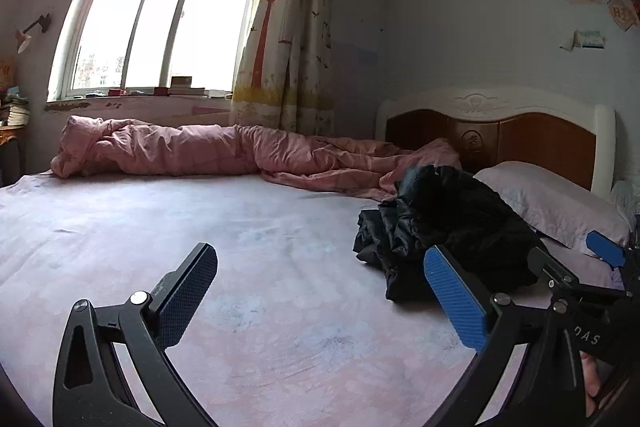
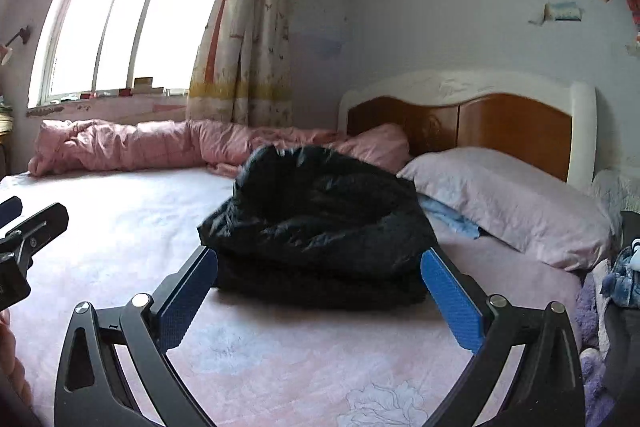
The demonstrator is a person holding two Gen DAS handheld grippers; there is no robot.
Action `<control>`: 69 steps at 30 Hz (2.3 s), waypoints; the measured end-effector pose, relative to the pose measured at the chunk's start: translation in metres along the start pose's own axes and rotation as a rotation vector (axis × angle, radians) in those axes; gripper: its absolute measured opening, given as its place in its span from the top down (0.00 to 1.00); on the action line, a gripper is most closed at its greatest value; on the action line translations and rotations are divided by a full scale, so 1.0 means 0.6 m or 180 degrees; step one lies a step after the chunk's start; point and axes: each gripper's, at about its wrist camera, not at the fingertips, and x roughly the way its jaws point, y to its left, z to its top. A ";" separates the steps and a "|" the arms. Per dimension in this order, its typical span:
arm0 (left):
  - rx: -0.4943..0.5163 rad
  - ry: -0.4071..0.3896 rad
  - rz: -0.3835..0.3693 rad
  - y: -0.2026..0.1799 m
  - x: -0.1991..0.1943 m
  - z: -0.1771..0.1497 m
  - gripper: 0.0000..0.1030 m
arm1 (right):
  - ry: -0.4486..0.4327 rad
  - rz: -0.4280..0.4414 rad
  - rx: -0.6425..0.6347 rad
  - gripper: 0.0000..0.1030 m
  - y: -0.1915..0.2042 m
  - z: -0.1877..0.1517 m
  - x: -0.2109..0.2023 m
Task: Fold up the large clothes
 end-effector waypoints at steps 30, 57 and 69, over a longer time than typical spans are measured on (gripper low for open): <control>0.0083 0.0064 0.0066 -0.006 0.007 0.001 0.00 | -0.0024 -0.0001 -0.0123 0.00 0.016 0.004 -0.001; 0.0083 0.0077 0.0065 -0.009 0.012 0.000 0.00 | -0.0022 -0.0011 -0.0109 0.00 0.021 0.004 -0.007; 0.0083 0.0097 0.0061 -0.010 0.014 -0.003 0.00 | -0.0008 -0.0005 -0.0115 0.00 0.023 0.002 -0.006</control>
